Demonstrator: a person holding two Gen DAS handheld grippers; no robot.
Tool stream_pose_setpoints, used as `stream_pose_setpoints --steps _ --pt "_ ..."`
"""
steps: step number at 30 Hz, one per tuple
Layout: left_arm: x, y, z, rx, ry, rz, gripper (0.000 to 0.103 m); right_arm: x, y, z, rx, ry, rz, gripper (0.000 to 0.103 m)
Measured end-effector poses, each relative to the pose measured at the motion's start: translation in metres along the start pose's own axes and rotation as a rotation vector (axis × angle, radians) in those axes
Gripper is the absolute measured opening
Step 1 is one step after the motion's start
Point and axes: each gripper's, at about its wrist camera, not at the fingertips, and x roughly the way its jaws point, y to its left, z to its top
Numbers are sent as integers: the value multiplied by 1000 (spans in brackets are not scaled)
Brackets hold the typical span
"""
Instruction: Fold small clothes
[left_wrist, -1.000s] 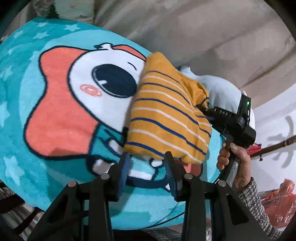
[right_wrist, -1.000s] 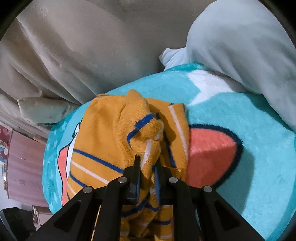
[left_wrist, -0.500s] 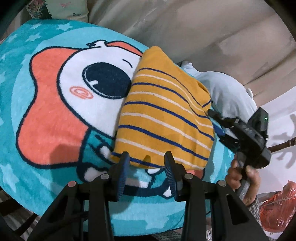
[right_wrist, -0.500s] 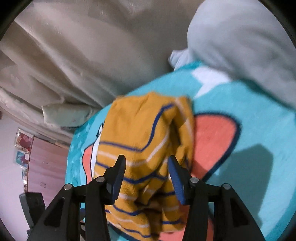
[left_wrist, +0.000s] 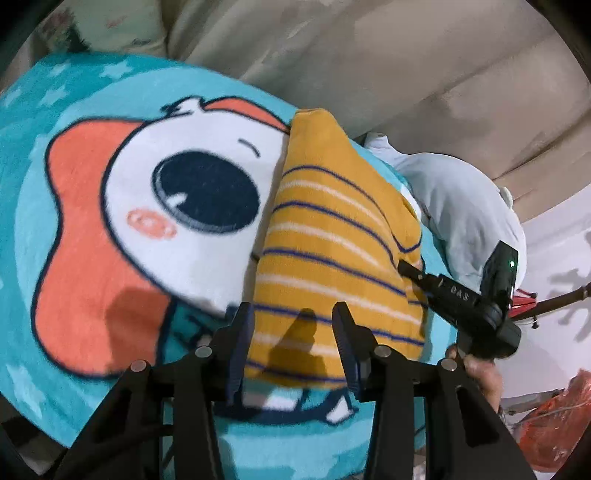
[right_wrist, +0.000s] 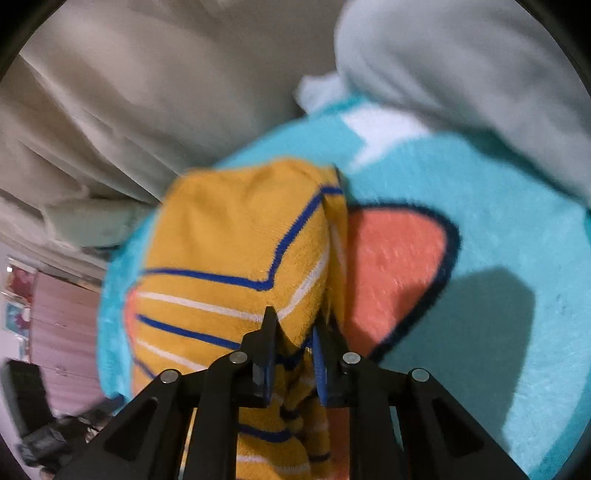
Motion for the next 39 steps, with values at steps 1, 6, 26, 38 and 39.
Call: stream_pose_setpoints --steps 1,6,26,38,39 --pt "4 -4 4 15 -3 6 42 -2 0 1 -3 3 -9 26" --pt "17 -8 27 22 6 -4 43 -23 -11 -1 22 -29 -11 62" --pt "81 5 84 2 128 -280 49 7 17 32 98 12 232 35" --pt "72 12 87 151 67 54 57 9 28 44 77 -62 7 51" --pt "71 18 80 133 70 46 57 -2 29 42 86 -93 -8 51"
